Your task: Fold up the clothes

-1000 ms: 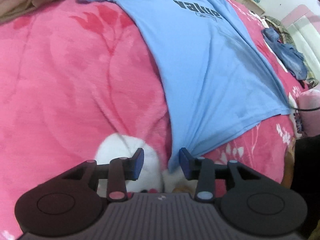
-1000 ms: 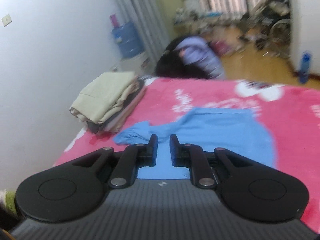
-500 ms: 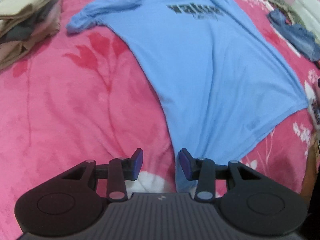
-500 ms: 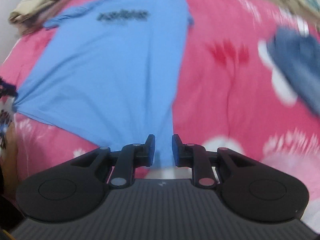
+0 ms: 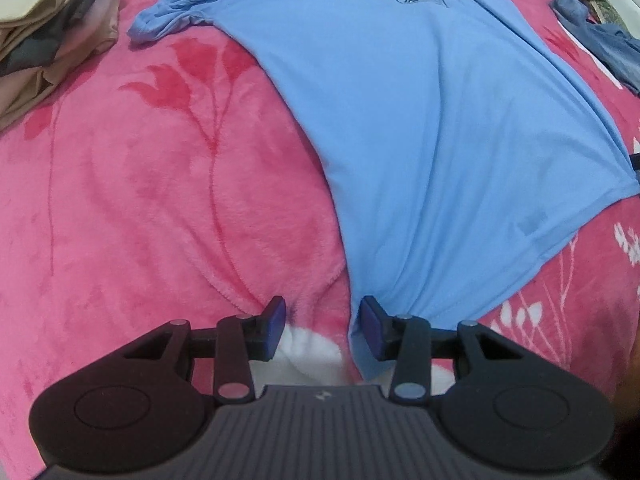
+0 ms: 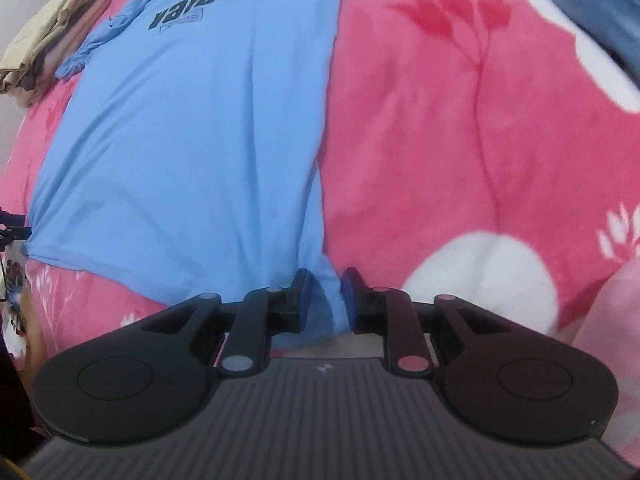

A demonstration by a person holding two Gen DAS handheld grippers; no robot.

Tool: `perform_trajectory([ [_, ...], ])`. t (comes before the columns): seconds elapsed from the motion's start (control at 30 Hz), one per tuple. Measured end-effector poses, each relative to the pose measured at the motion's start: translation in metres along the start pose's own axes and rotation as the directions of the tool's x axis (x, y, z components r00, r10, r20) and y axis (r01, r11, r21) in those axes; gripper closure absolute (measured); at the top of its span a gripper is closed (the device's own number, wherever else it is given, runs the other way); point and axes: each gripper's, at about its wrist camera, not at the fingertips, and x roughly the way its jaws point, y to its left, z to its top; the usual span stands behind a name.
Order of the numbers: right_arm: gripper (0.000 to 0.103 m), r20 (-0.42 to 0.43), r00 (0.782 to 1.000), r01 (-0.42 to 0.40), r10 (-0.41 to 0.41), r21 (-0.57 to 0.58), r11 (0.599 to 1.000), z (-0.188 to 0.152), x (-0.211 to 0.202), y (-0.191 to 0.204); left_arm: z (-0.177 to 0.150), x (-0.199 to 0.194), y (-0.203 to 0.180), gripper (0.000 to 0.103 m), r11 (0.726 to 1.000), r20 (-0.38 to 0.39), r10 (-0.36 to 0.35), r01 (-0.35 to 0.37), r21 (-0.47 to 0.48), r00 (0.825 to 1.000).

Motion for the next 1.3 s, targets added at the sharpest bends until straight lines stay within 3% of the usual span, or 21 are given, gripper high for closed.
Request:
perform_trajectory([
  [0.2, 0.102, 0.001, 0.998, -0.062, 0.062, 0.147, 0.987, -0.007, -0.006, -0.021, -0.002, 0.000, 0.001, 0.060, 1.000, 0.005, -0.004, 0.004, 0.000, 1.000],
  [0.6, 0.102, -0.055, 0.997, 0.058, -0.053, 0.104, 0.993, -0.016, 0.014, -0.019, -0.010, -0.002, -0.005, 0.059, 0.999, 0.020, 0.014, -0.015, 0.034, 1.000],
  [0.73, 0.093, -0.056, 0.993, 0.109, -0.108, 0.022, 0.994, -0.019, 0.010, -0.009, -0.016, -0.006, -0.005, 0.058, 0.999, 0.040, 0.015, -0.016, 0.041, 0.999],
  [0.8, 0.078, -0.057, 0.984, 0.169, -0.169, -0.009, 0.986, -0.019, 0.004, -0.005, -0.019, -0.011, -0.002, 0.056, 0.999, 0.044, 0.017, -0.018, 0.040, 0.999],
  [0.93, 0.078, 0.026, 0.965, 0.261, -0.260, -0.107, 0.959, -0.017, -0.024, 0.015, -0.024, -0.031, 0.005, 0.055, 0.998, 0.051, 0.049, -0.051, 0.033, 0.997],
  [1.0, 0.078, 0.110, 0.968, 0.243, -0.224, -0.221, 0.945, -0.013, -0.036, 0.040, -0.022, -0.045, 0.007, 0.056, 0.998, 0.082, 0.052, -0.055, 0.035, 0.995],
  [1.03, 0.078, 0.144, 0.975, 0.204, -0.168, -0.290, 0.935, -0.011, -0.037, 0.057, -0.019, -0.050, 0.006, 0.056, 0.998, 0.104, 0.045, -0.050, 0.038, 0.994],
  [1.1, 0.080, 0.144, 0.987, 0.124, -0.070, -0.413, 0.902, -0.006, -0.029, 0.089, -0.010, -0.056, -0.005, 0.060, 0.998, 0.147, 0.007, -0.017, 0.064, 0.989],
  [1.17, 0.080, 0.108, 0.994, 0.063, -0.009, -0.504, 0.862, -0.008, -0.009, 0.120, -0.001, -0.053, -0.028, 0.062, 0.987, 0.161, -0.082, 0.058, 0.150, 0.984],
  [1.2, 0.080, 0.087, 0.996, 0.033, 0.017, -0.545, 0.838, -0.009, 0.003, 0.135, 0.002, -0.050, -0.043, 0.064, 0.972, 0.157, -0.132, 0.097, 0.212, 0.979],
  [1.3, 0.083, 0.051, 0.999, 0.023, 0.011, -0.631, 0.775, -0.021, 0.031, 0.157, 0.001, -0.034, -0.095, 0.067, 0.893, 0.120, -0.221, 0.151, 0.425, 0.968],
])
